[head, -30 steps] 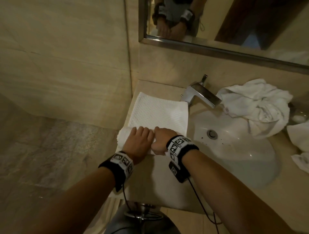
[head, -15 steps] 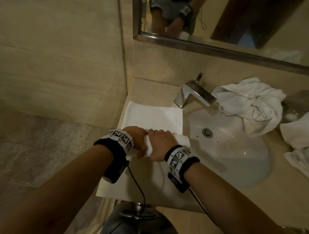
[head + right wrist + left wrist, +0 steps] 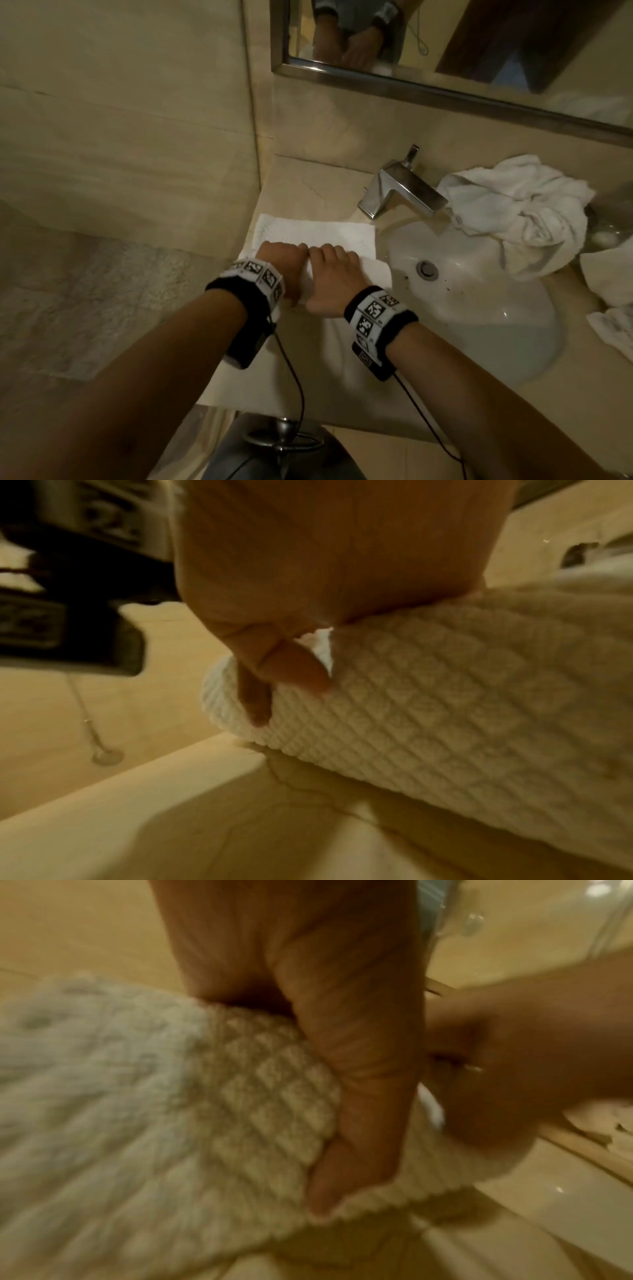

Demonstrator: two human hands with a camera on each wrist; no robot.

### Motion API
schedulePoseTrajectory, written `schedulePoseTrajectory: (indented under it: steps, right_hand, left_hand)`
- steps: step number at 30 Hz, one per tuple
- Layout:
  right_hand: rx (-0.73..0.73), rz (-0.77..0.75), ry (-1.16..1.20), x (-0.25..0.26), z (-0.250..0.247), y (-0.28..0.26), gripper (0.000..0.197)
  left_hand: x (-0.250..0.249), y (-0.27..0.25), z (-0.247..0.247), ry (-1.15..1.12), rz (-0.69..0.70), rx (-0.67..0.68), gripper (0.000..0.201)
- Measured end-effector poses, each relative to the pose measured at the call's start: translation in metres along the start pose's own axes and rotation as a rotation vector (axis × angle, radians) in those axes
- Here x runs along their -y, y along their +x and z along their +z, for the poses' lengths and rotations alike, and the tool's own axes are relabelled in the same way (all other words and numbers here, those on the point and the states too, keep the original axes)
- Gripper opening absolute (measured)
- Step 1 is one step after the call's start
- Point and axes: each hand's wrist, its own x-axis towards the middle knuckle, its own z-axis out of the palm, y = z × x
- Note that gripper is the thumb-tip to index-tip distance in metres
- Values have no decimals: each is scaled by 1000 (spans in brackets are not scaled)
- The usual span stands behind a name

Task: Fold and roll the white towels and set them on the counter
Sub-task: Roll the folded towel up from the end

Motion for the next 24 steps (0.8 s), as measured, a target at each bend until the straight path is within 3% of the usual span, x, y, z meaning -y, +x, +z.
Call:
schedulePoseTrajectory:
  steps: [3,5,7,10,13,16,18,20,24]
  right_hand:
    - [60,-13,-138,-1,12,-12,101]
    - [53,-52,-193,-2,21,-17,104]
    - [63,-75,-179,-5,21,-14,103]
    - [115,-74,-109,-8,8,0,98]
    - [187,2,34,-12,-7,17,82]
    - [218,65,128,-15,-11,30,69]
    - [234,63,145,-15,-10,33,79]
    - [181,20,113,-18,-9,30,84]
    - [12,-54,95,-34,-15,17,85]
  left_hand:
    - [1,3,-1,-95,33,192,62]
    - [-3,3,2,-140,9,306,67]
    - [-1,7,11,-172,23,334,74]
    - [5,5,16,-221,8,245,84]
    - [2,-9,13,21,26,-3,107]
    - [-5,-21,21,215,107,-170,86]
    - [-6,-22,27,180,96,-191,74]
    - [-6,-16,20,72,70,-164,78]
    - [-1,5,-14,-82,-39,-9,72]
